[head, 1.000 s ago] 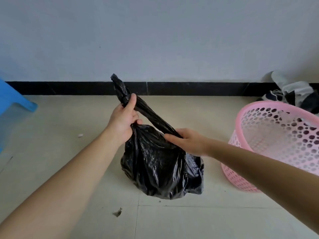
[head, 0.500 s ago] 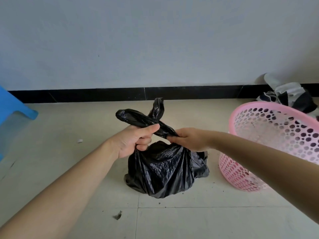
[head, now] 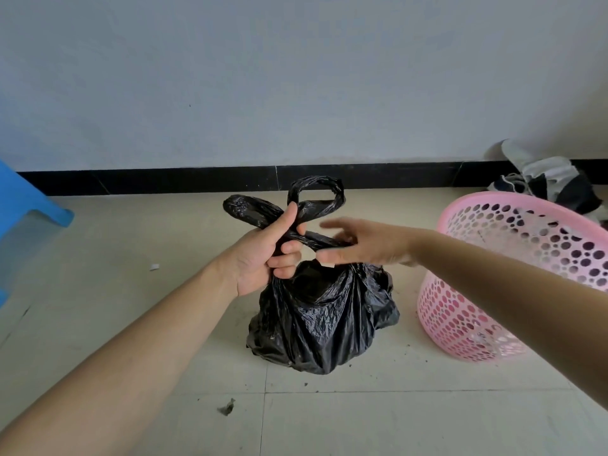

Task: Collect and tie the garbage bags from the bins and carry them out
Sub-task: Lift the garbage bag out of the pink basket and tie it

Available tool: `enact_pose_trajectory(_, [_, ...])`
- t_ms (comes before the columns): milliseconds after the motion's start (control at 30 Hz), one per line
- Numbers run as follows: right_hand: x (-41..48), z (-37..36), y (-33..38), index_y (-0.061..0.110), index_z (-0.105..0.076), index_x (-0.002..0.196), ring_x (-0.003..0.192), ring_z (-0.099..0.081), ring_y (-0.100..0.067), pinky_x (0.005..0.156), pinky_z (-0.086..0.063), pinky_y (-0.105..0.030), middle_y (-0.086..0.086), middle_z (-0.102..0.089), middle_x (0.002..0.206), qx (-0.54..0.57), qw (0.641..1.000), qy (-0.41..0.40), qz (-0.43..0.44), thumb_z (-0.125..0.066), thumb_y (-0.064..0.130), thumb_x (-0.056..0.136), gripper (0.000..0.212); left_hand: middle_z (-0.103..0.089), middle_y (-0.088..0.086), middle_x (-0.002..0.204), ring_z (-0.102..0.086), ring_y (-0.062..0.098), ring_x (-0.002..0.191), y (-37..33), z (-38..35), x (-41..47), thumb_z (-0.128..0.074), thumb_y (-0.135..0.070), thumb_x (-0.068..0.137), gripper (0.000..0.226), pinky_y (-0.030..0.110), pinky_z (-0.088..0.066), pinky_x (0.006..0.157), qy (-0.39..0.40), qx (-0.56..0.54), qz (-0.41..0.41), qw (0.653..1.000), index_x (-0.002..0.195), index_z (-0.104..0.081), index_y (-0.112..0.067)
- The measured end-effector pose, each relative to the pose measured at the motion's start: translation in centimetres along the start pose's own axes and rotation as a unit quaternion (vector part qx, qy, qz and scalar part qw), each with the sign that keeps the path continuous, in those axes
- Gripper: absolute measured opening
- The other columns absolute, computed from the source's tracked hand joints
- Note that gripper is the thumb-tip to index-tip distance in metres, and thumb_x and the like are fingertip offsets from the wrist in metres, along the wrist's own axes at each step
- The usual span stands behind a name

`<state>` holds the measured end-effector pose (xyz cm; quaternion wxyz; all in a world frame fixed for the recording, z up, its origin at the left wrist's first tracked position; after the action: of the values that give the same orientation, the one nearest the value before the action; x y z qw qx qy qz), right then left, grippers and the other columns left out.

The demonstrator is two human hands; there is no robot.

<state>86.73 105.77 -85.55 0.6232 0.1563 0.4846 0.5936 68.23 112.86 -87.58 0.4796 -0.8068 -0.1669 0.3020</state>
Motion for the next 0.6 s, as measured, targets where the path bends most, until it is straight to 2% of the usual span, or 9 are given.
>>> enact_pose_trajectory(67, [-0.3, 0.8, 1.3, 0.042, -0.051, 0.124, 0.102, -0.059, -0.006, 0.094, -0.043, -0.029, 0.014, -0.059, 0.119, 0.093, 0.994, -0.041, 0.036, -0.056, 0.072, 0.076, 0.057, -0.031, -0.003, 0.062, -0.020, 0.010, 0.047, -0.2, 0.0, -0.1, -0.051, -0.058, 0.094, 0.041, 0.026, -0.016, 0.050, -0.006, 0.035, -0.001, 0.999, 0.083, -0.056, -0.018])
enact_pose_trajectory(133, [-0.1, 1.6, 2.5, 0.037, -0.063, 0.115, 0.081, -0.057, -0.014, 0.078, -0.042, -0.028, 0.011, -0.065, 0.103, 0.205, 0.973, -0.100, 0.033, -0.051, 0.083, 0.073, 0.064, -0.035, -0.002, 0.063, -0.022, 0.012, 0.051, -0.4, -0.3, -0.3, -0.051, -0.058, 0.094, 0.043, 0.029, -0.017, 0.053, -0.006, 0.069, 0.000, 0.998, 0.084, -0.056, -0.017])
enact_pose_trajectory(167, [0.0, 2.1, 2.9, 0.029, -0.068, 0.111, 0.070, -0.051, -0.014, 0.069, -0.039, -0.027, 0.006, -0.064, 0.089, 0.242, 0.962, -0.124, 0.018, -0.054, 0.080, 0.074, 0.065, -0.038, -0.002, 0.064, -0.024, 0.013, 0.052, -0.4, -0.6, -0.3, -0.051, -0.059, 0.094, 0.044, 0.029, -0.018, 0.053, -0.005, 0.083, 0.001, 0.997, 0.085, -0.056, -0.016])
enact_pose_trajectory(200, [0.0, 2.6, 3.1, 0.020, -0.071, 0.107, 0.063, -0.047, -0.014, 0.062, -0.038, -0.026, 0.001, -0.059, 0.077, 0.251, 0.957, -0.142, 0.010, -0.061, 0.071, 0.079, 0.060, -0.040, -0.001, 0.065, -0.025, 0.013, 0.053, -0.4, -0.8, -0.3, -0.050, -0.060, 0.094, 0.046, 0.029, -0.020, 0.053, -0.006, 0.093, 0.003, 0.996, 0.087, -0.057, -0.015])
enact_pose_trajectory(267, [-0.1, 3.4, 3.3, 0.010, -0.073, 0.104, 0.056, -0.045, -0.011, 0.055, -0.041, -0.021, -0.003, -0.054, 0.066, 0.225, 0.961, -0.163, 0.012, -0.069, 0.041, 0.089, 0.034, -0.044, -0.001, 0.066, -0.027, 0.012, 0.054, -0.2, -0.9, -0.1, -0.049, -0.060, 0.093, 0.049, 0.027, -0.024, 0.052, -0.012, 0.093, 0.007, 0.996, 0.091, -0.061, -0.013])
enact_pose_trajectory(333, [-0.1, 4.1, 3.2, 0.007, -0.074, 0.100, 0.059, -0.053, -0.011, 0.057, -0.048, -0.017, -0.006, -0.064, 0.070, 0.228, 0.952, -0.202, 0.045, -0.070, 0.020, 0.090, 0.016, -0.050, -0.001, 0.068, -0.030, 0.011, 0.052, 0.0, -0.7, 0.0, -0.051, -0.056, 0.094, 0.047, 0.024, -0.027, 0.050, -0.023, 0.056, 0.006, 0.998, 0.101, -0.069, -0.012])
enact_pose_trajectory(400, [-0.2, 4.7, 3.1, 0.008, -0.075, 0.096, 0.070, -0.063, -0.013, 0.066, -0.054, -0.017, -0.006, -0.072, 0.081, 0.257, 0.930, -0.244, 0.098, -0.070, 0.011, 0.089, 0.009, -0.060, -0.002, 0.074, -0.036, 0.008, 0.051, 0.3, -0.7, 0.1, -0.054, -0.048, 0.094, 0.042, 0.021, -0.031, 0.048, -0.033, -0.002, 0.003, 0.999, 0.111, -0.071, -0.013])
enact_pose_trajectory(500, [-0.8, 5.0, 3.3, 0.006, -0.074, 0.098, 0.086, -0.070, -0.012, 0.078, -0.055, -0.019, -0.003, -0.076, 0.091, 0.311, 0.916, -0.206, 0.148, -0.071, 0.006, 0.084, 0.014, -0.072, 0.002, 0.090, -0.043, 0.005, 0.051, 0.5, -0.6, 0.1, -0.063, -0.038, 0.089, 0.034, 0.017, -0.034, 0.046, -0.061, -0.101, -0.004, 0.993, 0.111, -0.071, -0.014])
enact_pose_trajectory(600, [-1.7, 4.5, 2.7, 0.002, -0.071, 0.107, 0.096, -0.071, -0.017, 0.083, -0.056, -0.020, -0.009, -0.076, 0.103, 0.278, 0.952, -0.081, 0.099, -0.072, 0.006, 0.078, 0.030, -0.072, 0.008, 0.099, -0.050, 0.003, 0.053, 0.3, 0.3, 0.4, -0.068, -0.025, 0.086, 0.019, 0.015, -0.033, 0.043, -0.108, -0.166, -0.024, 0.980, 0.099, -0.074, -0.012])
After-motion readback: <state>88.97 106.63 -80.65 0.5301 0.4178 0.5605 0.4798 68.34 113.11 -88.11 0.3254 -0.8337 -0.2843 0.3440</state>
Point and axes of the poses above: each hand's wrist, its own x-axis towards the middle knuckle, its own z-axis out of the back of the hand, y = z × x, the point moved 2 cm from there along x, towards the middle knuckle
